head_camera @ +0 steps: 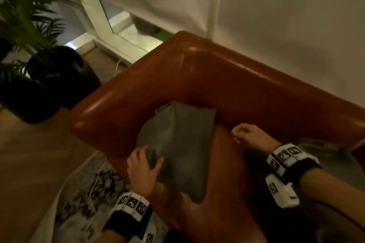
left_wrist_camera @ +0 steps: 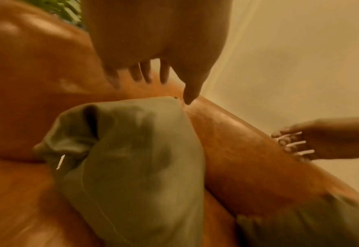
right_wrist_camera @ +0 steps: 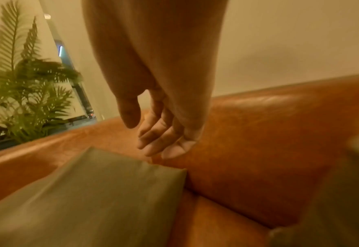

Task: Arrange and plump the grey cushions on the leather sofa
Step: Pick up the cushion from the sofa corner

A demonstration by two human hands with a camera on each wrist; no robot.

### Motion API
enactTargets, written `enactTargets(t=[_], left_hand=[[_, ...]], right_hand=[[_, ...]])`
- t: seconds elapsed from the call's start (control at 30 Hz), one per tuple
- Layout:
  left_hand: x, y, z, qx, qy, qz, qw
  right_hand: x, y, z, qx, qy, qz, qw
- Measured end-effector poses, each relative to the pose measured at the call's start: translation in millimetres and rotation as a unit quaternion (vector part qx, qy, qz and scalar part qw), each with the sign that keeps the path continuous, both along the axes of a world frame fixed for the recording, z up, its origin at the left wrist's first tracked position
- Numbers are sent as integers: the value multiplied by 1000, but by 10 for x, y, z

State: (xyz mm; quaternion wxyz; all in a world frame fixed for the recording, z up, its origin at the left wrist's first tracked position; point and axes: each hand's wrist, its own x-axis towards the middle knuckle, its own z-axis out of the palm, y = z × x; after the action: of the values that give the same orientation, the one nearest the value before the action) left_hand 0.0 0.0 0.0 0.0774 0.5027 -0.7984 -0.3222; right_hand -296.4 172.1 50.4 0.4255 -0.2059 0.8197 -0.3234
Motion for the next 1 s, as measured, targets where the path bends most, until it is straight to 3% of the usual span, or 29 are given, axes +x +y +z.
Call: enactTargets(t=[0.07,0.13,0.23,0.33,0.4,0.57,0.67,0.77,0.83,0.9,1.0], left_hand=[[24,-228,-188,63,3,113,992],[62,-424,-372,197,34,193,961],[136,-606,-690,331,63,248,908],[128,-628,-814,442,155,289,835],[83,-616,-783,449,190,296,822],[-35,-672,-681,377,259,257,851],[-54,-635,-532,311,227,176,906],[-62,-578,-337,192,217,109,951],[-80,-663,-190,136,253,87,954],[-107,-803,-173,140,284,91,944],[-143,-912,-384,180,220,139,948]], right_hand=[[-28,-539,-180,5,39,42,998],[-15,-1088,-297,-6,44,71,996],[65,-1799,-467,-38,21,104,994],[100,-2285,-699,12,-8,136,991],[134,-2427,-832,69,-10,146,987],[142,-2337,-930,28,61,102,992],[158,-2016,-846,-42,42,27,998],[200,-1626,-766,-128,23,-76,989],[240,-1462,-800,-180,11,-133,975],[289,-1470,-887,-189,-37,-171,966],[296,-1575,-1114,-133,-80,-170,973]])
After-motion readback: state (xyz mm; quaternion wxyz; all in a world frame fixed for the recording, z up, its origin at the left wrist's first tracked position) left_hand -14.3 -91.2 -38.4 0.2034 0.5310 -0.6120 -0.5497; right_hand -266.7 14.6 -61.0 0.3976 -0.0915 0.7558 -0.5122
